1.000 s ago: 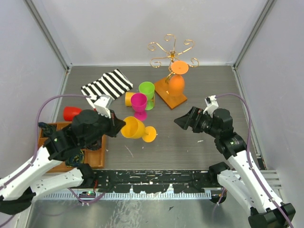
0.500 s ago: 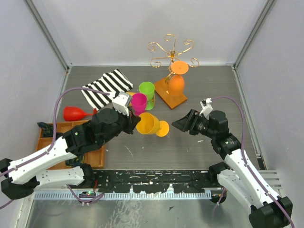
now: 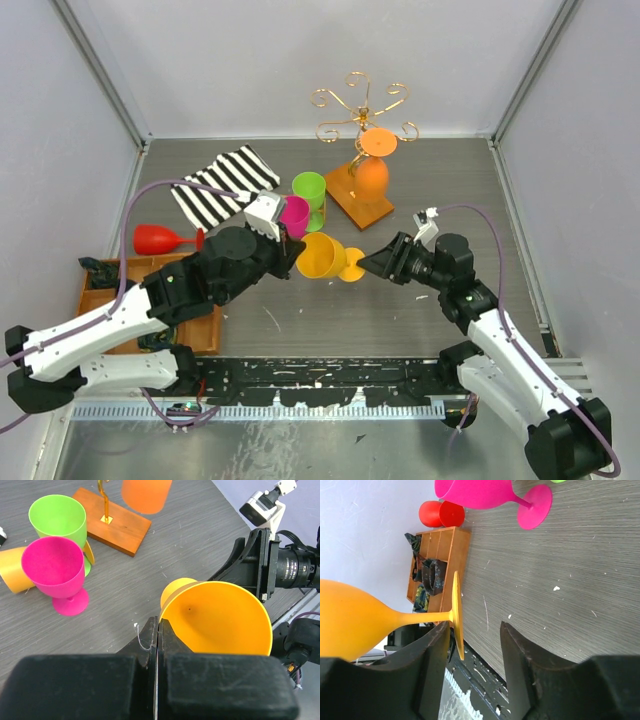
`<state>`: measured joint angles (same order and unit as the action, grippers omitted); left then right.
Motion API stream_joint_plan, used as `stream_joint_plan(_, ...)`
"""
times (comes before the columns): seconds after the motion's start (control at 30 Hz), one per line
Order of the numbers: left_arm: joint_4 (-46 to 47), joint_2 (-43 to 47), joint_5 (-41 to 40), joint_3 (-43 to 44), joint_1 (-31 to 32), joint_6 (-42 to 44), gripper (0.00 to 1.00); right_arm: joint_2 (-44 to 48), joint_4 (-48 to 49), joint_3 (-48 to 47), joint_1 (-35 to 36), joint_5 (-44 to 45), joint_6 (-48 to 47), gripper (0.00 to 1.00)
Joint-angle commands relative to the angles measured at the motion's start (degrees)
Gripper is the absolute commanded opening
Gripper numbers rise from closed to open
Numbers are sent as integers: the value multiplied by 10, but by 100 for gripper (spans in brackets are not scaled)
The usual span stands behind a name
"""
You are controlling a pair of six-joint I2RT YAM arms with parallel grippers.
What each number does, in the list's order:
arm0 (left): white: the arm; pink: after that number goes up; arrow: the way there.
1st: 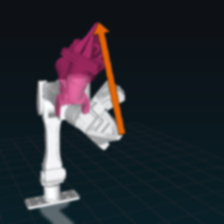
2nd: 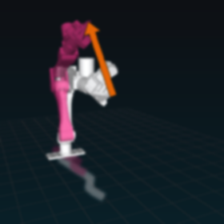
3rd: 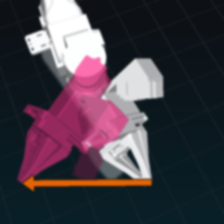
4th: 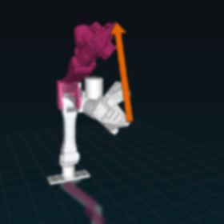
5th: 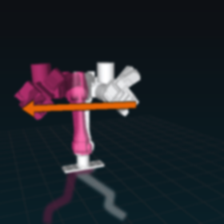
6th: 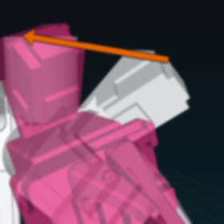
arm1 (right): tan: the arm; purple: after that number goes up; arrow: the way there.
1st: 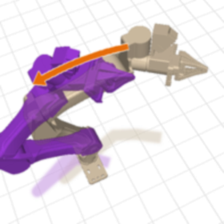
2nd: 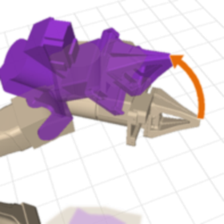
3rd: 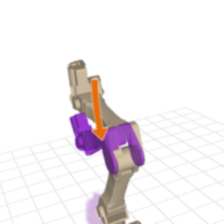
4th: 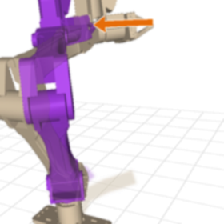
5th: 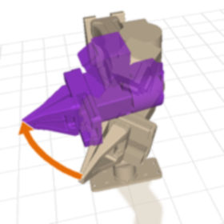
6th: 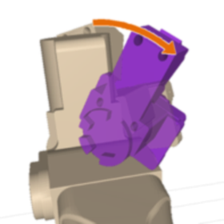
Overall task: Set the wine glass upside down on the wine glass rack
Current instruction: Pick up the wine glass at the center of the board.
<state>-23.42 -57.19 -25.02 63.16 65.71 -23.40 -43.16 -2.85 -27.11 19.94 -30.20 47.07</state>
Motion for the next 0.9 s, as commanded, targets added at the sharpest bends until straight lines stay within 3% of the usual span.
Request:
stream_joint_plan(0.0,38,-4,-8,28,5,4,0,-5,67,5,4,-15,15,47)
stream_joint_plan(0.3,45,-8,-8,23,8,-2,0,-24,130,20,4,-33,40,36)
stream_joint_plan(0.7,49,-2,-19,15,8,-2,0,-25,162,24,5,-43,47,35)
stream_joint_plan(0.87,49,-2,-23,13,8,-2,0,-24,166,30,5,-45,48,20)
